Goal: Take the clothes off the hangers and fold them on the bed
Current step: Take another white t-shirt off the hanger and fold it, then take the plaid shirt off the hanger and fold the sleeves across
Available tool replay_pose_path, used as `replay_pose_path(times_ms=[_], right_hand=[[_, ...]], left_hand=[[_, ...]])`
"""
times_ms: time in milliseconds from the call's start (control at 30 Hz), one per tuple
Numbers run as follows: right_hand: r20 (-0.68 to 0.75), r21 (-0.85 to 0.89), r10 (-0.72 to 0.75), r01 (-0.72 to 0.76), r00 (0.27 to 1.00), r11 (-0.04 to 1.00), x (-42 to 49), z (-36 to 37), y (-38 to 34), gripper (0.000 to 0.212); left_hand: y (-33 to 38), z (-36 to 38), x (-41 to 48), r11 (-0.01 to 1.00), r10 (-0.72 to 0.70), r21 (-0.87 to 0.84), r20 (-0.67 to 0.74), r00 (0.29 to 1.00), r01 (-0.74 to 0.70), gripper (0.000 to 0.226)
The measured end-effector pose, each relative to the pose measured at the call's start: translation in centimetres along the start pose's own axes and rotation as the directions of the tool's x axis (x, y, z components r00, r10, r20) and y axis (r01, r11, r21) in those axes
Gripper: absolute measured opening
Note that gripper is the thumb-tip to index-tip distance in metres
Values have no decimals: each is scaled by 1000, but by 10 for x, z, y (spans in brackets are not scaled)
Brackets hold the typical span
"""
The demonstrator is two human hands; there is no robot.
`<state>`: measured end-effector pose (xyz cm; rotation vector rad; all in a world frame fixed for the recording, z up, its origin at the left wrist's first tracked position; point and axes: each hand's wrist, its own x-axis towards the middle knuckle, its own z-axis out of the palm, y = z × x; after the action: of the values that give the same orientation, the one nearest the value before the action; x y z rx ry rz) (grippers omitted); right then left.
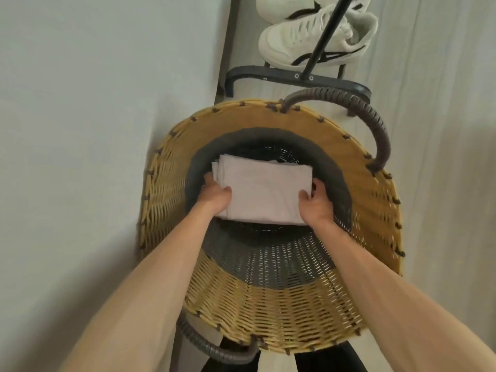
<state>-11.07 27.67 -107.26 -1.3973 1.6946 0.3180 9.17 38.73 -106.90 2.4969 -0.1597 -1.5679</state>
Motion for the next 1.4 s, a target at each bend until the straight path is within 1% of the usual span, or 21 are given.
replay_pose_path(times_ms=[67, 100, 167, 233, 333, 433, 533, 600, 667, 733, 800, 867, 933, 1000, 1100, 1167, 1233, 1333, 1400], right_hand=[[49, -19, 21, -20, 999, 1000, 2, 1, 3, 63], [74, -34, 34, -32, 997, 999, -2, -2, 3, 66], [124, -40, 30, -26, 992, 999, -17, -11, 3, 63], [191, -61, -6, 18, 982, 998, -41, -28, -2, 57], [328, -186, -78, 145, 941, 972, -89, -63, -22, 51], [446, -374, -132, 319, 885, 871, -134, -100, -46, 48], [498, -502, -138, 414, 856, 759, -190, -165, -87, 44], [514, -575, -155, 473, 844, 668, -231, -216, -116, 45], [506, -609, -184, 500, 842, 616, -271, -267, -140, 44], [470, -649, -219, 502, 855, 571, -313, -329, -162, 43], [421, -685, -267, 496, 867, 533, -354, -390, -182, 44], [336, -711, -342, 474, 878, 519, -396, -457, -200, 44], [242, -715, -427, 457, 871, 529, -436, -523, -209, 44], [151, -700, -495, 446, 856, 557, -470, -579, -214, 42], [4, -656, -589, 447, 808, 608, -516, -666, -203, 39], [-74, -619, -645, 472, 761, 628, -539, -720, -188, 37], [-160, -571, -696, 510, 700, 644, -554, -762, -174, 35], [-313, -544, -783, 575, 537, 612, -577, -830, -147, 34], [-407, -510, -809, 629, 424, 587, -590, -865, -131, 35]], left_hand=[[-5, 4, -3, 993, 18, 115, -78, 997, -9, 76], [-6, 4, -10, 987, 39, 160, -89, 995, -24, 78], [-8, 1, -30, 972, 79, 226, -57, 995, -64, 77], [-5, -5, -58, 954, 104, 283, 5, 995, -101, 73], [13, -24, -108, 906, 111, 399, 98, 989, -141, 68], [48, -45, -162, 829, 154, 508, 197, 968, -235, 60], [100, -78, -243, 762, 241, 547, 258, 936, -347, 46], [135, -101, -302, 714, 324, 566, 257, 911, -413, 41], [167, -122, -361, 653, 409, 595, 242, 880, -468, 38], [200, -142, -428, 600, 488, 617, 223, 844, -510, 36], [232, -159, -490, 541, 534, 641, 238, 811, -544, 35], [268, -174, -550, 442, 585, 694, 257, 769, -569, 36], [304, -183, -607, 379, 654, 720, 236, 719, -581, 37], [337, -190, -656, 340, 720, 727, 207, 663, -596, 35], [386, -185, -739, 296, 829, 725, 128, 544, -621, 32], [412, -173, -791, 265, 878, 721, 93, 469, -640, 33], [431, -163, -827, 265, 910, 692, 52, 412, -671, 32], [463, -142, -874, 279, 950, 667, -85, 302, -691, 30], [480, -130, -899, 268, 962, 699, -157, 223, -663, 27]])
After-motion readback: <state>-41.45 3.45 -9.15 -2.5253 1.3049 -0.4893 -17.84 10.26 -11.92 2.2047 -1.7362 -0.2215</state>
